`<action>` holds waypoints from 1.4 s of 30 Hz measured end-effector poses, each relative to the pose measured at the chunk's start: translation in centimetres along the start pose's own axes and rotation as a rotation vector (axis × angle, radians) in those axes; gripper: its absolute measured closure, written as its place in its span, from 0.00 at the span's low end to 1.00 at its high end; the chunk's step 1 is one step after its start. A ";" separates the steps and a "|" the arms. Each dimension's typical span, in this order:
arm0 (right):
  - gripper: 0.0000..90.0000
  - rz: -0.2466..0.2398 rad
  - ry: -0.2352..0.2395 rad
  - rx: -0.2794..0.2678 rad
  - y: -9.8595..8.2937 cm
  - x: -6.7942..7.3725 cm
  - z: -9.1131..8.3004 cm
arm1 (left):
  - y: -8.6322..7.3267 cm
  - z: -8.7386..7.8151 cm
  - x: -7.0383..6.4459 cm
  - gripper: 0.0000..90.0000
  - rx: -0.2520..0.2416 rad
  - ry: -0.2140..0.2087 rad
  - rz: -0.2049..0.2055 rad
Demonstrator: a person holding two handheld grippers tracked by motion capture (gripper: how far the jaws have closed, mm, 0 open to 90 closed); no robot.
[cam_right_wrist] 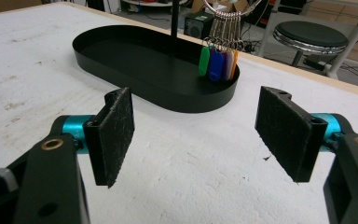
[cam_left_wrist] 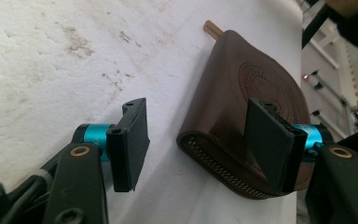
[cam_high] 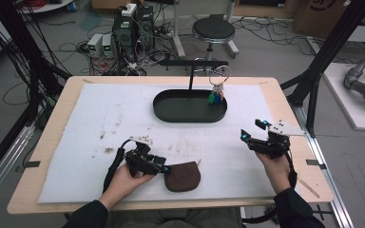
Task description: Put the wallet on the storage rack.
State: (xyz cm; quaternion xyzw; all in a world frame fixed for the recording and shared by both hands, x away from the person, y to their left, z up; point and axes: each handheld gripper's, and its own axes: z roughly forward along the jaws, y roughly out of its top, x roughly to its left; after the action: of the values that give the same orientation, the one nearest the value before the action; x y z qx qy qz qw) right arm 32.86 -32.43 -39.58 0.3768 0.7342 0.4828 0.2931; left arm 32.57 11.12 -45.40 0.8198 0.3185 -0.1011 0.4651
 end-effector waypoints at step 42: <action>0.35 0.019 0.393 0.000 1.4 4.3 2.6 | 1.7 -2.7 -3.8 0.82 -0.257 0.028 0.458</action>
State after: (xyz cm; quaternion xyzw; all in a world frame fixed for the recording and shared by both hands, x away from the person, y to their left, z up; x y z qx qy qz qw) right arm 32.92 -27.21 -39.49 0.2823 0.7736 0.5499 0.1395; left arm 30.28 11.09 -41.02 0.8060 0.1411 0.0594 0.5718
